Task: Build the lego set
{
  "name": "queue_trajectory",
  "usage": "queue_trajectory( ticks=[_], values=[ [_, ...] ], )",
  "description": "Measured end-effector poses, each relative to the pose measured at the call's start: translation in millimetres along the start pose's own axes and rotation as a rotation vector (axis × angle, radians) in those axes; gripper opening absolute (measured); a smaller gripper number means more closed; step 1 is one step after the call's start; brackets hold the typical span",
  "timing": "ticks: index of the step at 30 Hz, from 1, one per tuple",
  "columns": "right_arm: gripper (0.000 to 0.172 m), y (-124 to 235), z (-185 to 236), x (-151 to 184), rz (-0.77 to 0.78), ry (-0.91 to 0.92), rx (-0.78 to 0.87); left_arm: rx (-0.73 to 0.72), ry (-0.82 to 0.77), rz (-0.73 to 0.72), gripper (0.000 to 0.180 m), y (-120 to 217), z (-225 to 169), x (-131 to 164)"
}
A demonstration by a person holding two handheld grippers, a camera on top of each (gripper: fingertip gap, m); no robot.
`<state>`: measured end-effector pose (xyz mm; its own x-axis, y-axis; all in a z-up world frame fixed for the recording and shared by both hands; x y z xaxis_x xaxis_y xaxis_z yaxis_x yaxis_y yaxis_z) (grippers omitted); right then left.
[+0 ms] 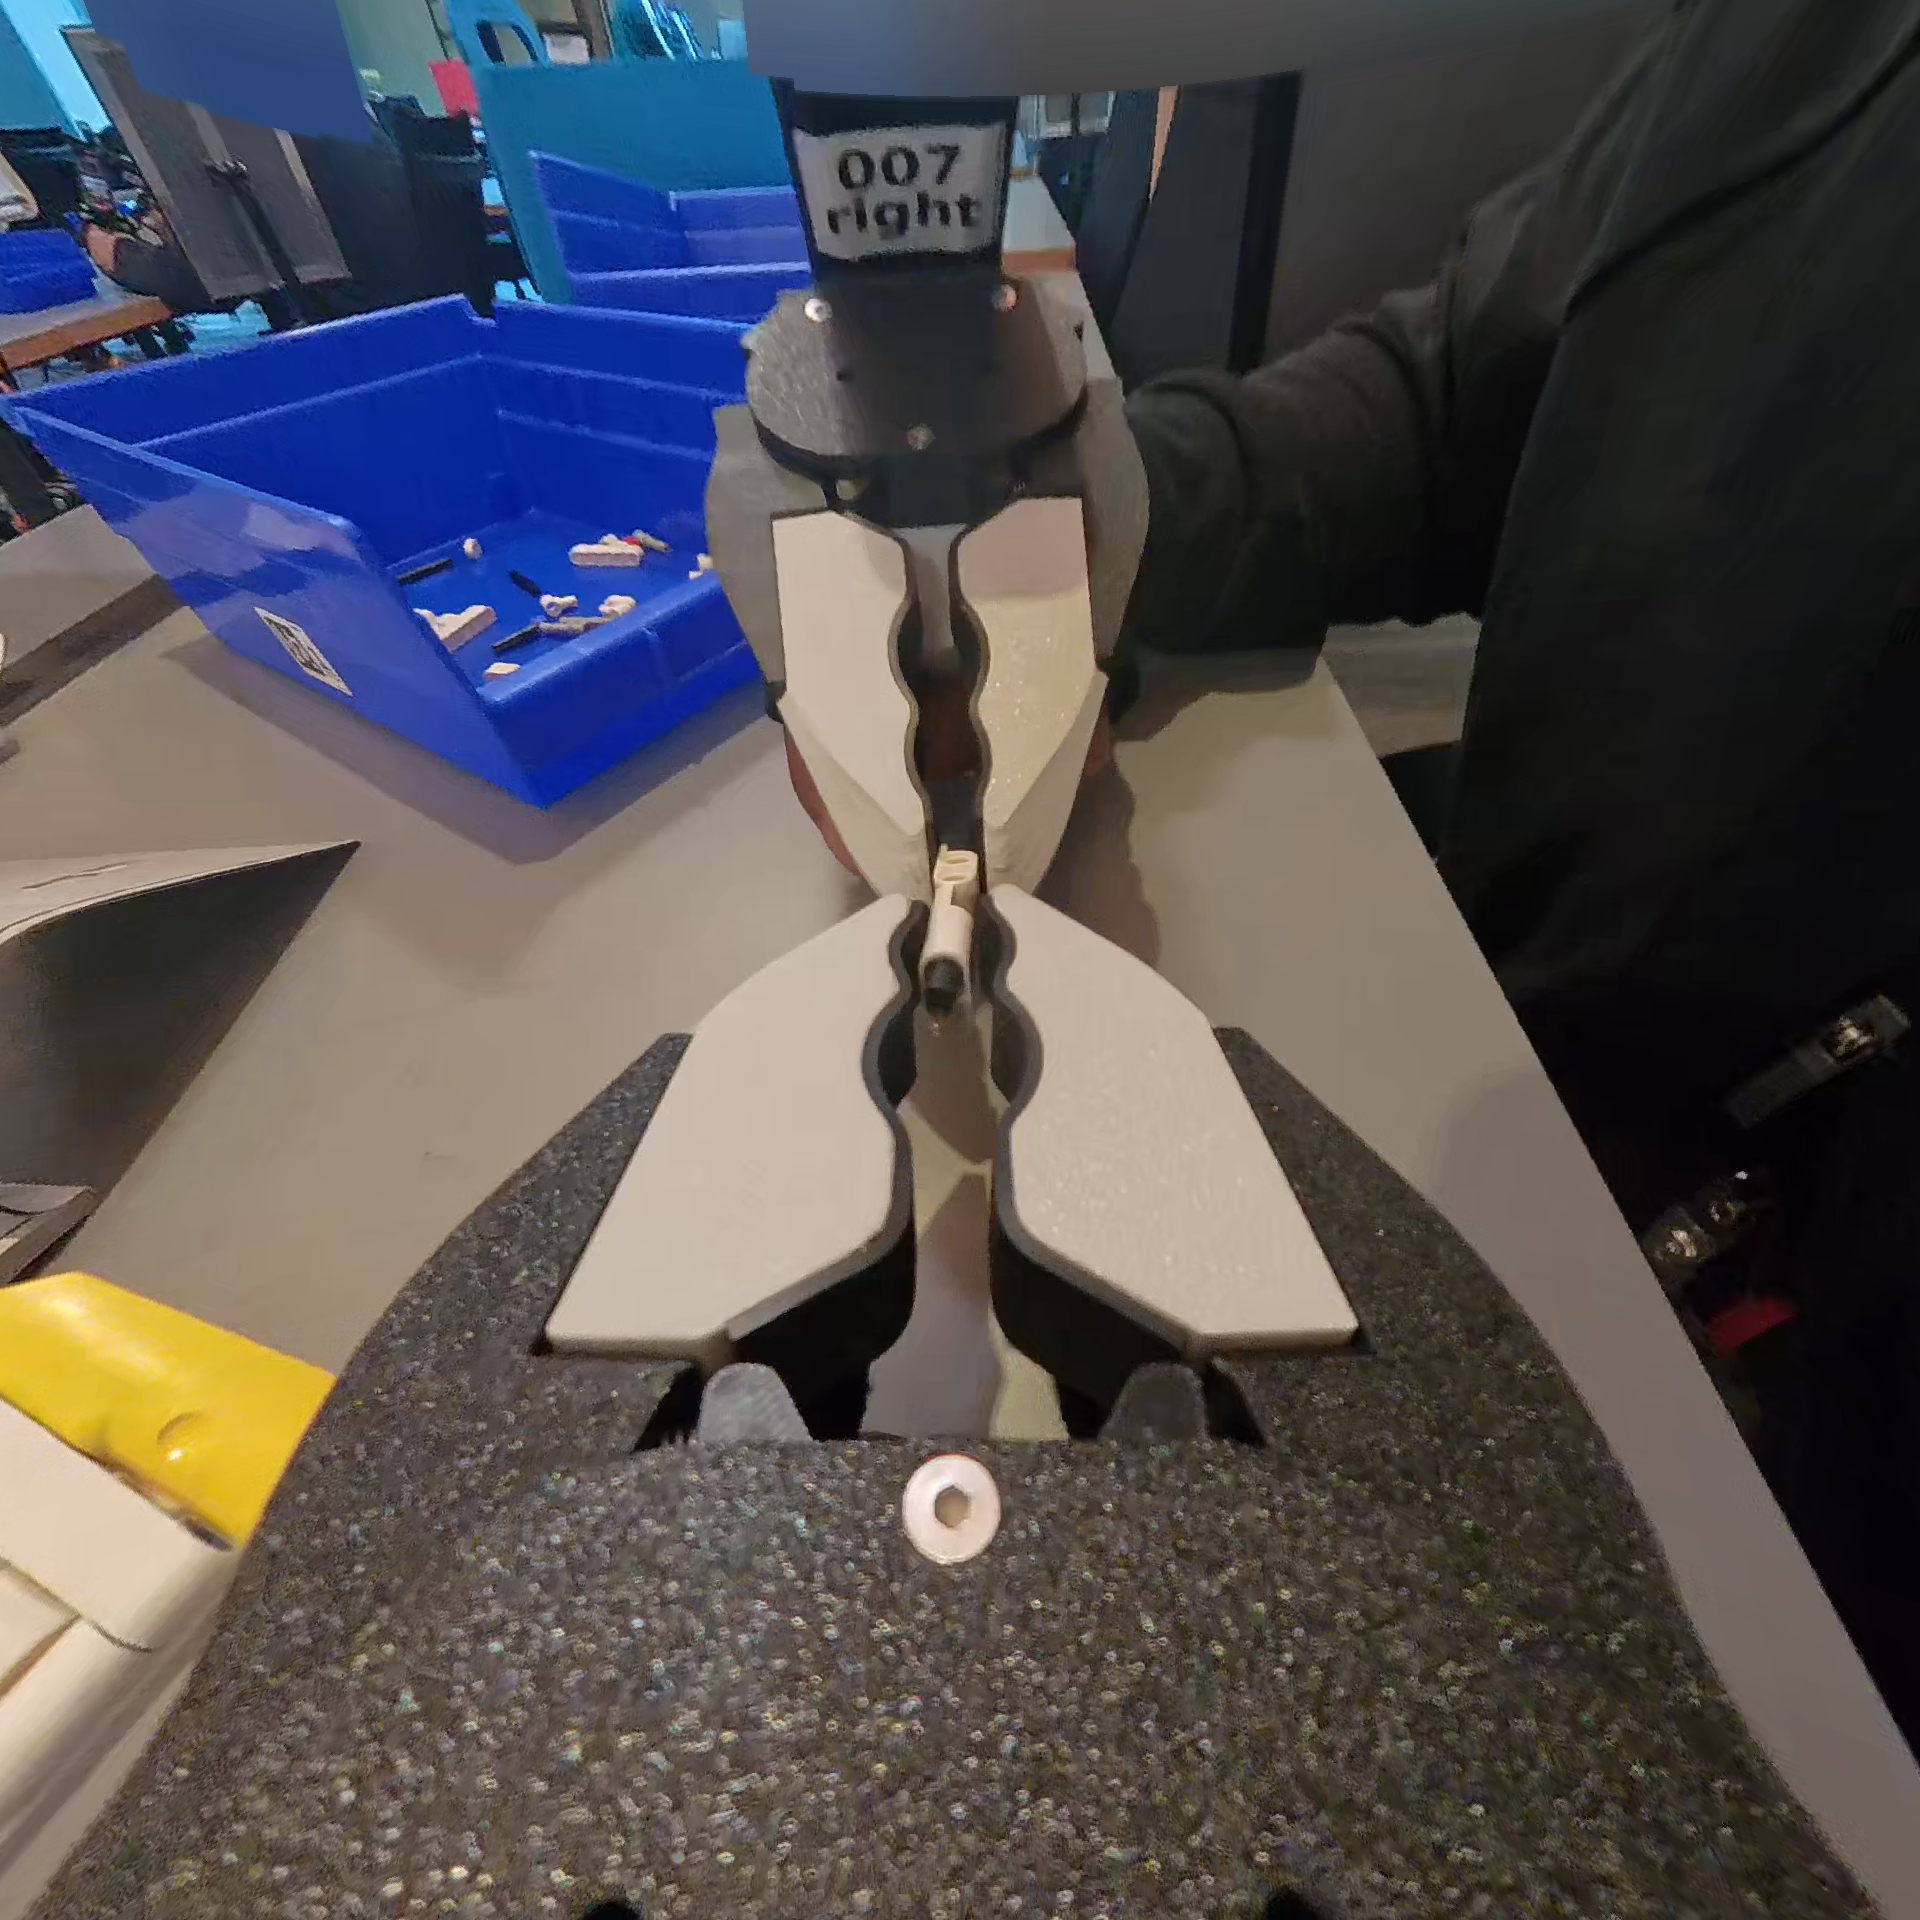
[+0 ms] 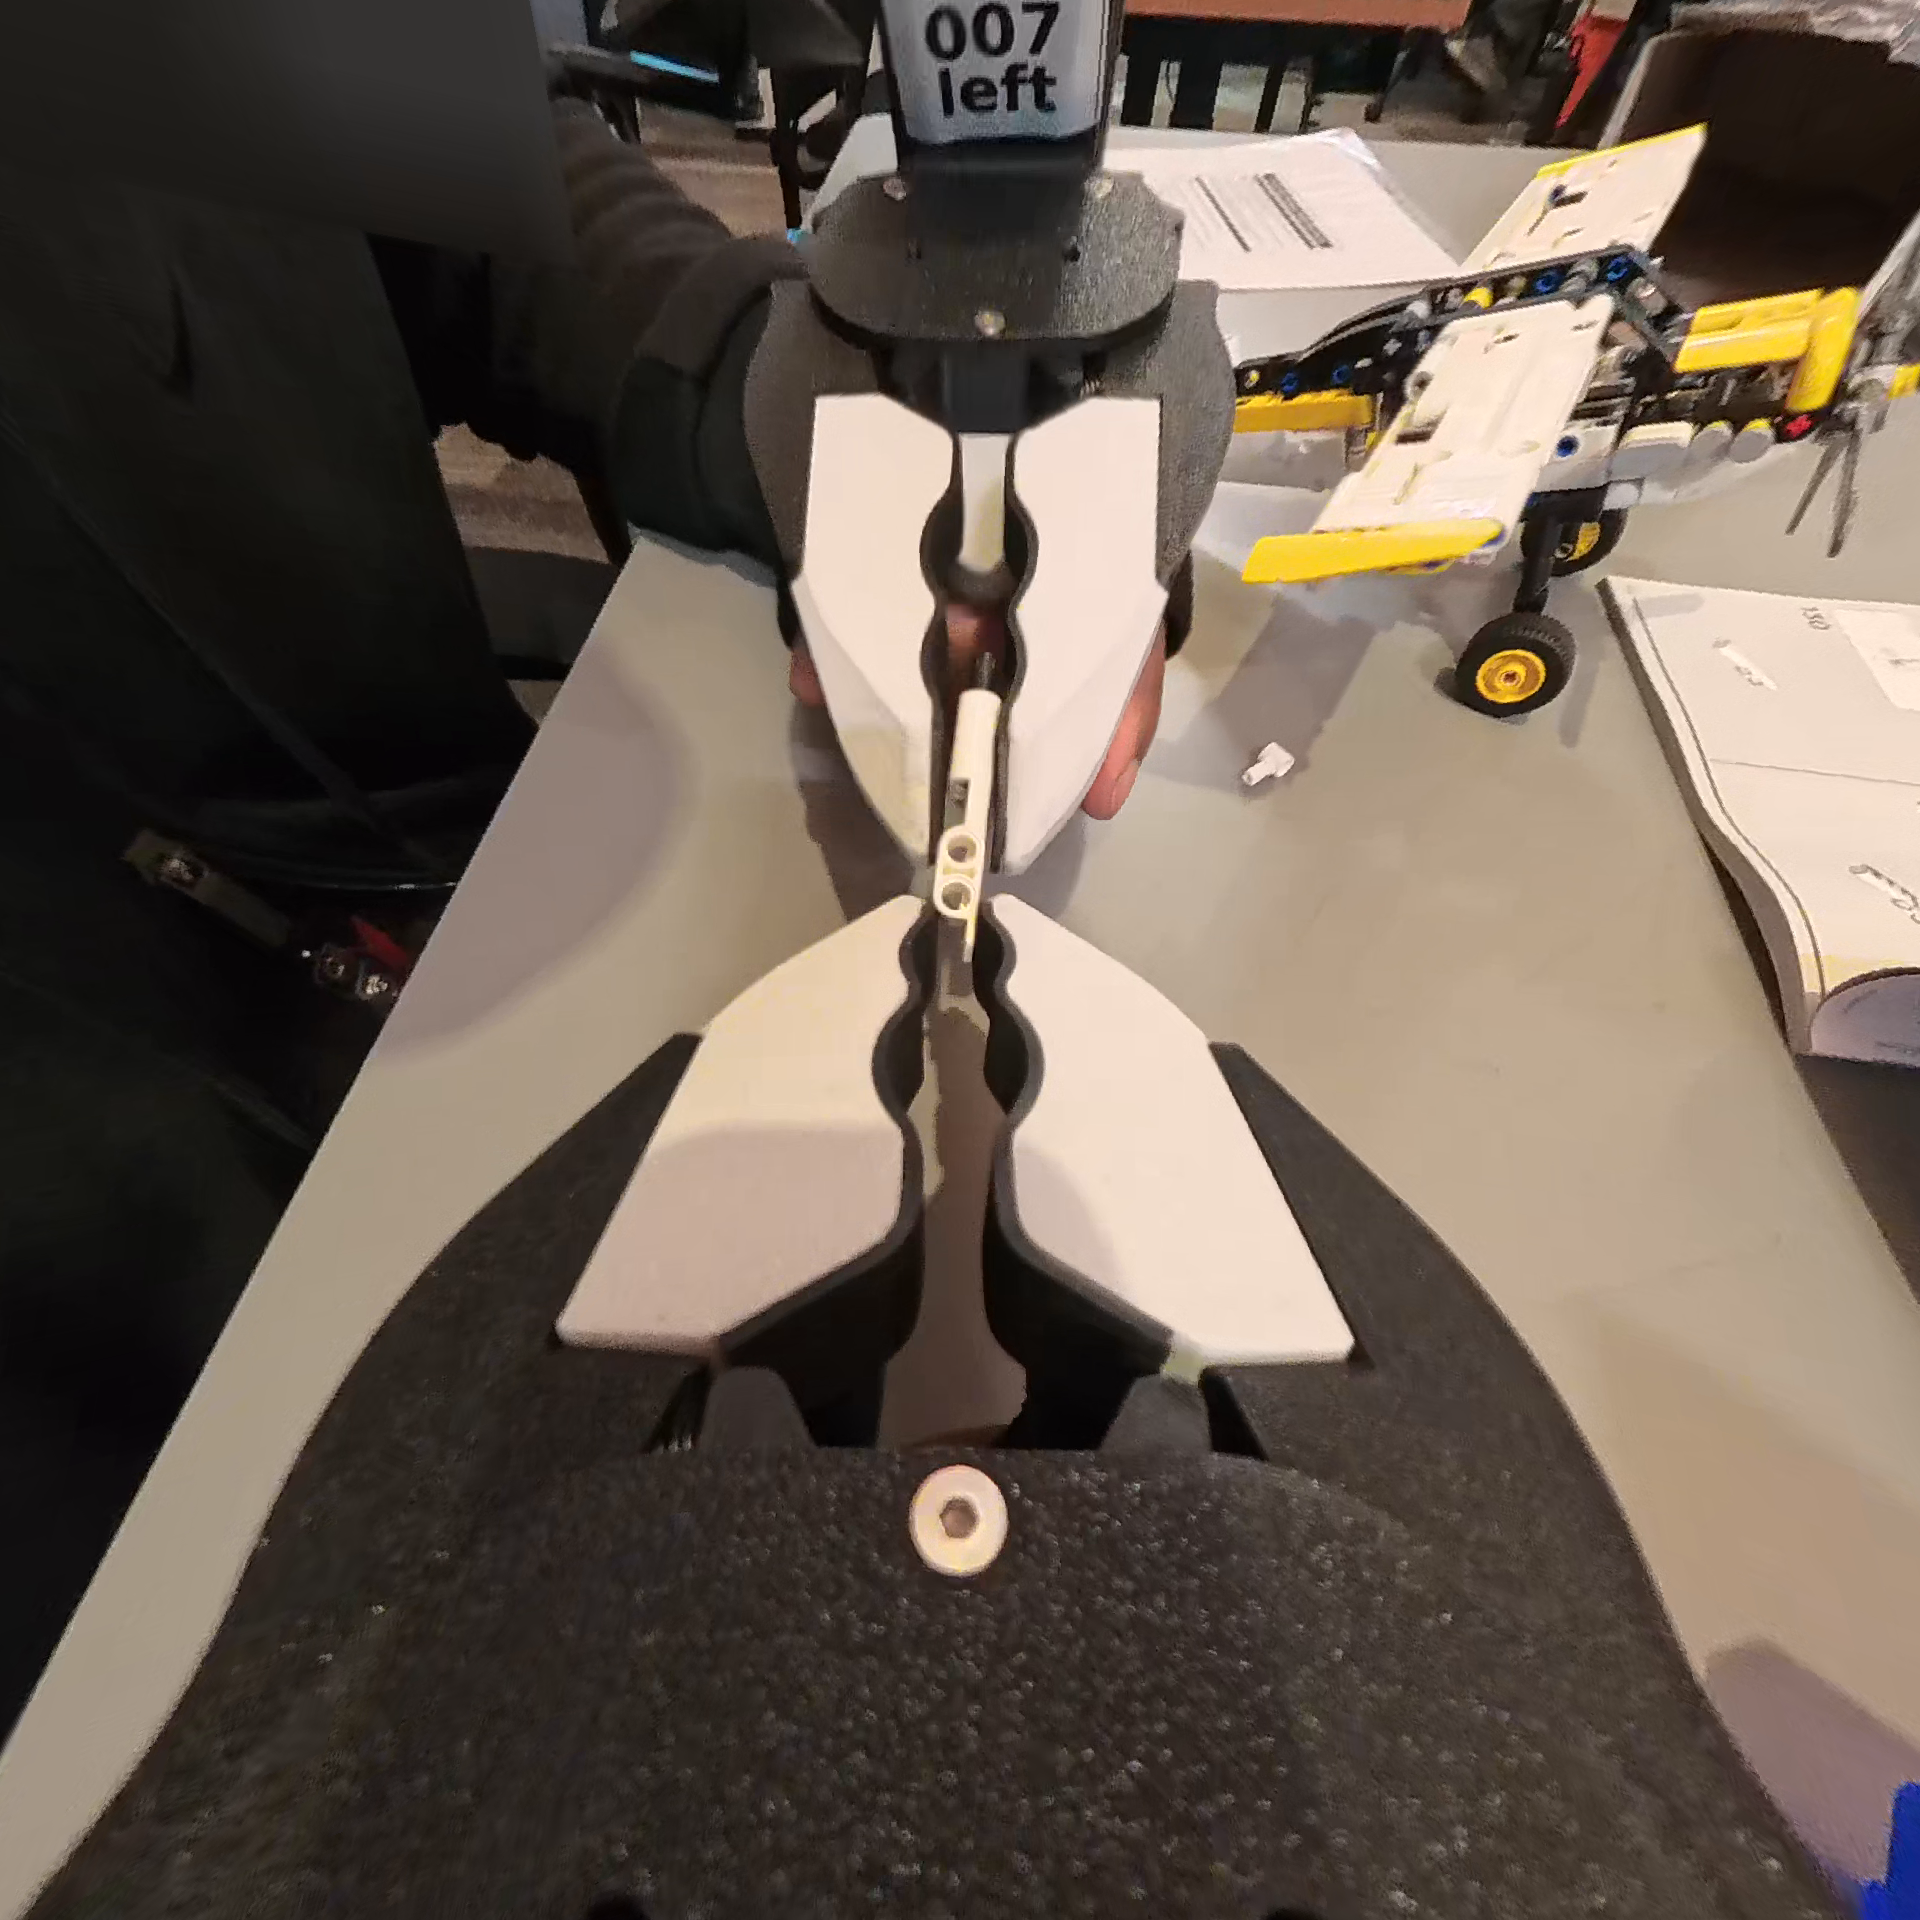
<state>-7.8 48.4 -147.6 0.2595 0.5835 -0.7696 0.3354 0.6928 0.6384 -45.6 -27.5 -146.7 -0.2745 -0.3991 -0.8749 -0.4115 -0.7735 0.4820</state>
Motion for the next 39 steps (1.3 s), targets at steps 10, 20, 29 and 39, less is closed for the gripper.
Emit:
queue_trajectory(
  ticks=[10,20,29,39],
  values=[
    [0.006,-2.0,3.2,1.3,0.023,0.011,-0.016,-0.006,-0.034,0.027,0.009,-3.8,-3.2,2.8],
    [0.005,-1.3,4.6,2.1,0.035,0.017,-0.024,-0.017,-0.044,0.024,0.011,-4.0,-3.4,2.5],
    [0.006,-1.4,4.8,2.5,0.037,0.018,-0.025,0.001,-0.04,0.012,0.009,-3.1,-4.3,1.7],
    [0.006,-2.5,5.1,3.9,0.048,0.024,-0.022,0.01,-0.03,-0.001,0.008,-2.7,-5.2,0.3]
  ],
)
Point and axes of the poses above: each gripper's, where its closed fingertips meet, y back along the fingers, x out of its underside, z = x × y across the jaws, the point moved 5 cm from there along y, back along the fingers, and after that the axes turned 14 degrees about z, right-handed, at the moved point
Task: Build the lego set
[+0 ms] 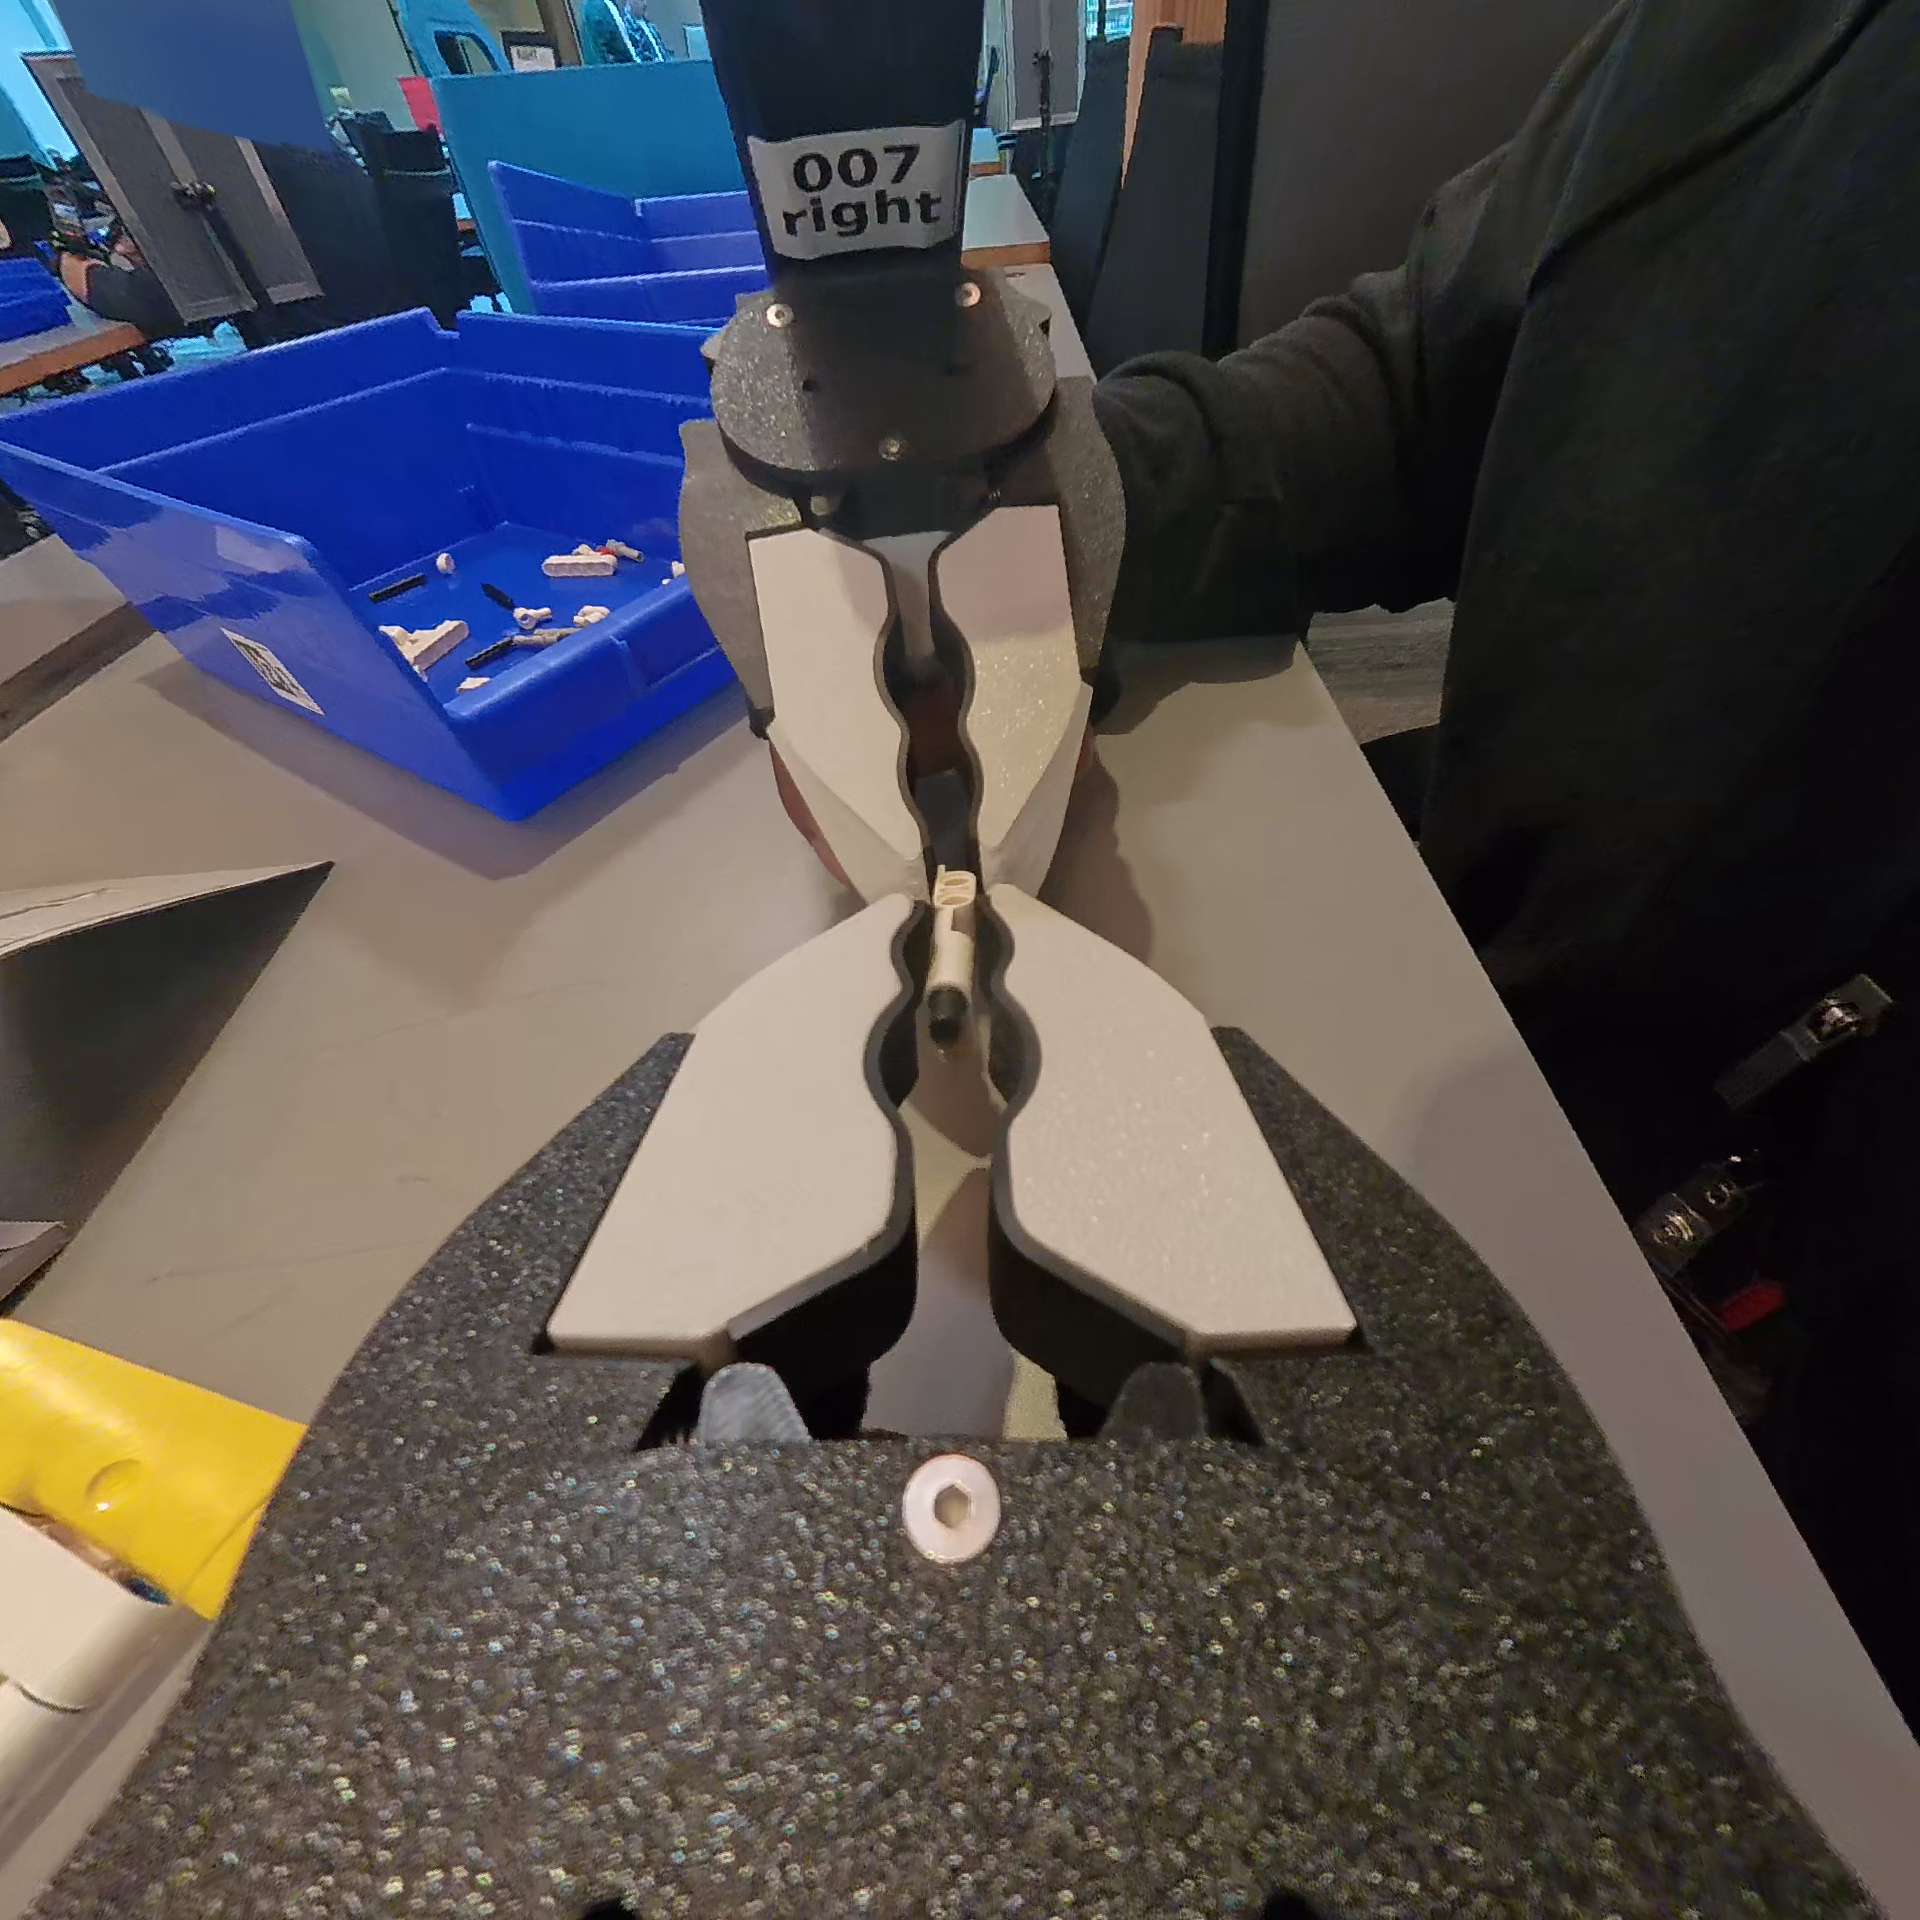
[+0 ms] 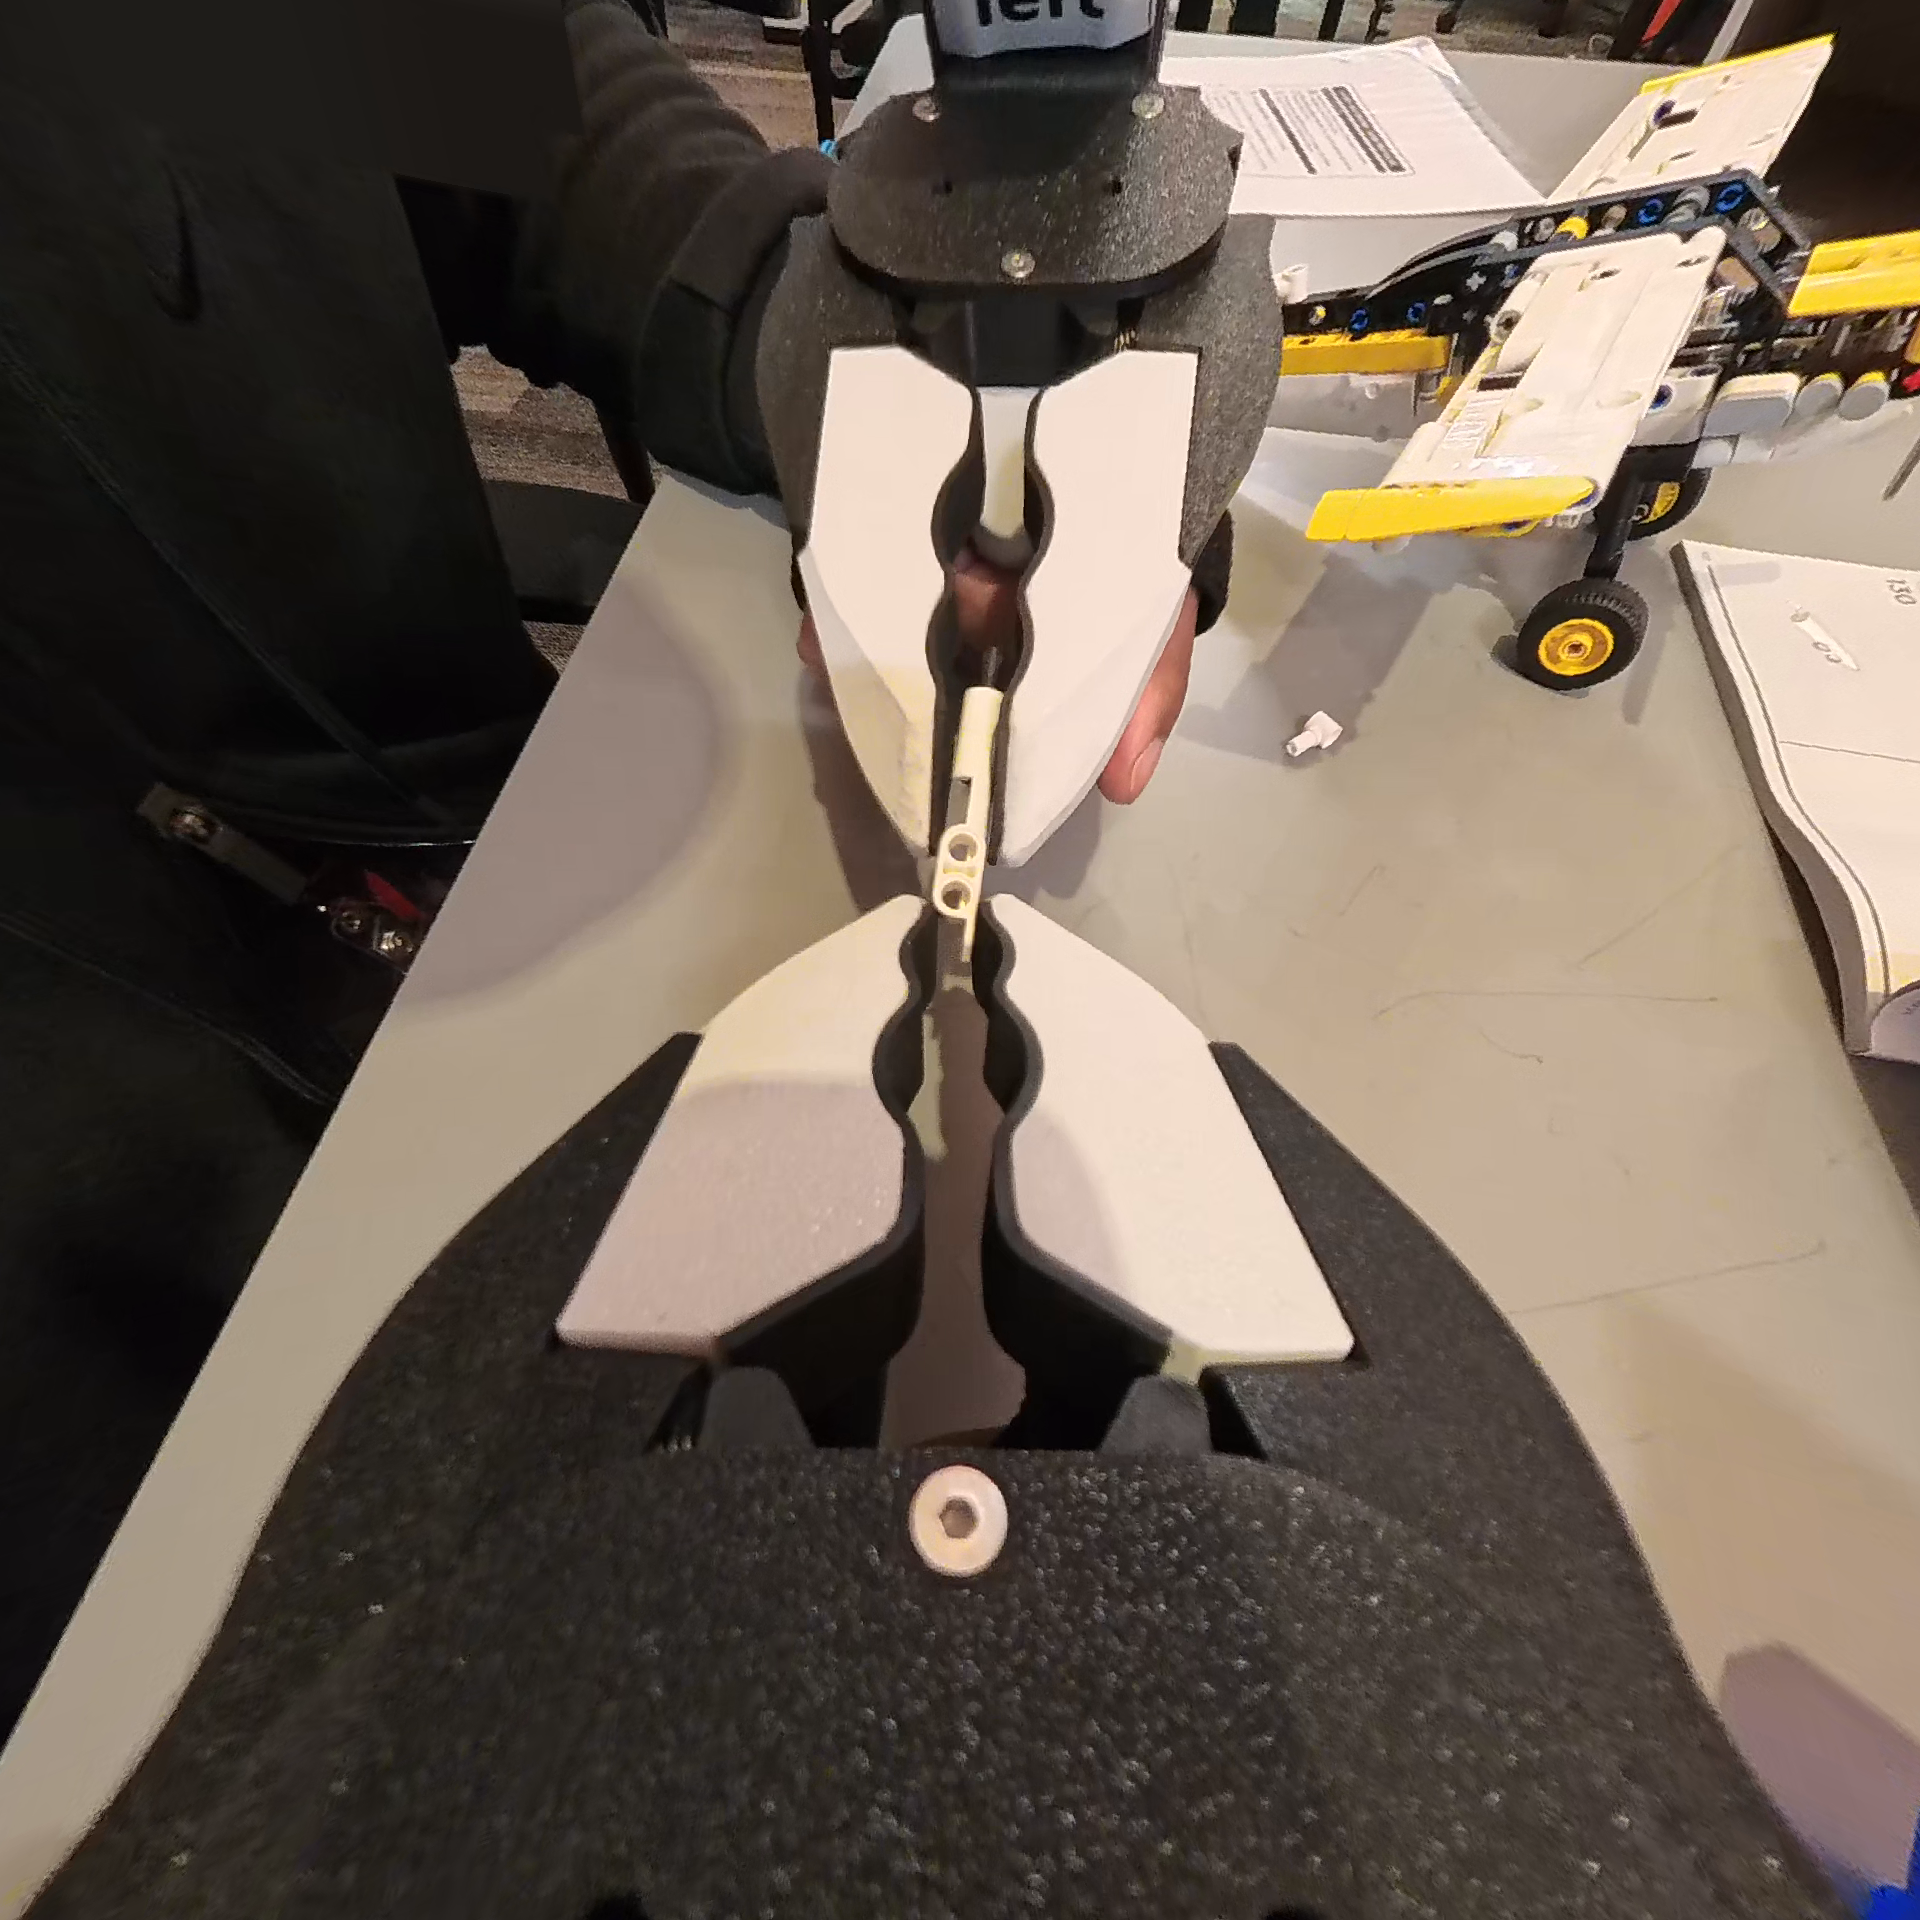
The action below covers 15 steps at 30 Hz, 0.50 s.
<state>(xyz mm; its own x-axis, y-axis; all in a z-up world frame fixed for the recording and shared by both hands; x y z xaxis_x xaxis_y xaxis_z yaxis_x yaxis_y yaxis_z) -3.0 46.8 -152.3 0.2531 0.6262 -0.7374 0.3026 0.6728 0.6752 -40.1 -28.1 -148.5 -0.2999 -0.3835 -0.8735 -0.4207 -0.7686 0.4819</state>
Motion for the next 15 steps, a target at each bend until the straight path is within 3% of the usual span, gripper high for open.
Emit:
queue_trajectory(
  ticks=[6,12,15],
  values=[
    [0.006,1,-6,2,-0.002,-0.026,0.036,-0.065,-0.02,0.044,0.007,0,5,3],
    [0.017,-11,-29,39,0.275,-0.003,0.209,-0.083,0.054,0.173,0.008,1,16,17],
    [0.019,-17,-29,40,0.284,0.005,0.168,-0.062,0.104,0.244,0.008,-3,18,24]
  ],
)
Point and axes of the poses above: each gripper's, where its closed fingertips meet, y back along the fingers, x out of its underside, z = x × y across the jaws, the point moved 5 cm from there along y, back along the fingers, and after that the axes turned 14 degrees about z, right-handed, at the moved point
